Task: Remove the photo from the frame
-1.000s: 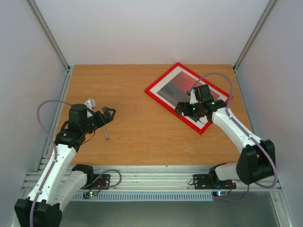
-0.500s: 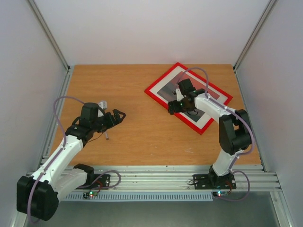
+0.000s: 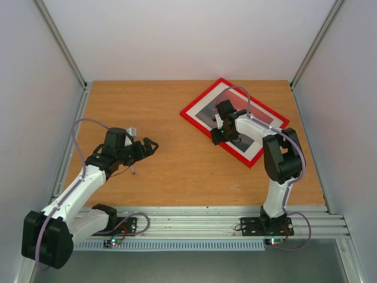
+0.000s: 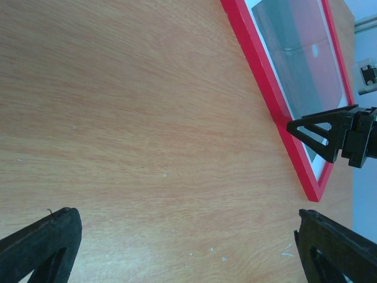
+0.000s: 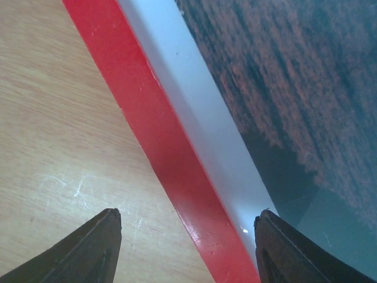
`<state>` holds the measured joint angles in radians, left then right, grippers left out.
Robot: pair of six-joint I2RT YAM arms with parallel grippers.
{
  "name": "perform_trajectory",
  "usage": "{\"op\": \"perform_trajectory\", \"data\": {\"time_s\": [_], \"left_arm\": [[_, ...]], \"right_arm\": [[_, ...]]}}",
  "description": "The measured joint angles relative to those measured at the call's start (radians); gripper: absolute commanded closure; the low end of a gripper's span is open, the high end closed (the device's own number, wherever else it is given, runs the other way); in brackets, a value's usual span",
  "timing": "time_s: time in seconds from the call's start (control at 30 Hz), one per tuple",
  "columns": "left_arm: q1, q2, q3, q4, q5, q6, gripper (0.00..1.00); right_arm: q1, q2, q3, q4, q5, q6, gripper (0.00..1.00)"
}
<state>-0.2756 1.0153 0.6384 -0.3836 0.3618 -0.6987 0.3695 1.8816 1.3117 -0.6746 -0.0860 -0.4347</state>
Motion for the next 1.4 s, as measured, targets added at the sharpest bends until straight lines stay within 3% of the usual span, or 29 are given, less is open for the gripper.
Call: {"op": "perform_trajectory", "data": {"time_s": [0.33,0.77,1.4], "left_arm": [[-0.018,0.030,0.000,0.002,0.001,0.000,0.01],[-0.021,0.045,0.000,0.014,-0.004,0.021,0.01],[-0.021,0.065,-0.009,0.014,-0.015,0.045,0.01]], "right_arm": [[0.037,0.038,0.010,-0.019,0.062,-0.023,0.50],[0.099,0.085,0.046,-0.026,0.209,-0.099,0.51],[0.122,0.131,0.079,-0.017,0.276,-0.221,0.66]]}}
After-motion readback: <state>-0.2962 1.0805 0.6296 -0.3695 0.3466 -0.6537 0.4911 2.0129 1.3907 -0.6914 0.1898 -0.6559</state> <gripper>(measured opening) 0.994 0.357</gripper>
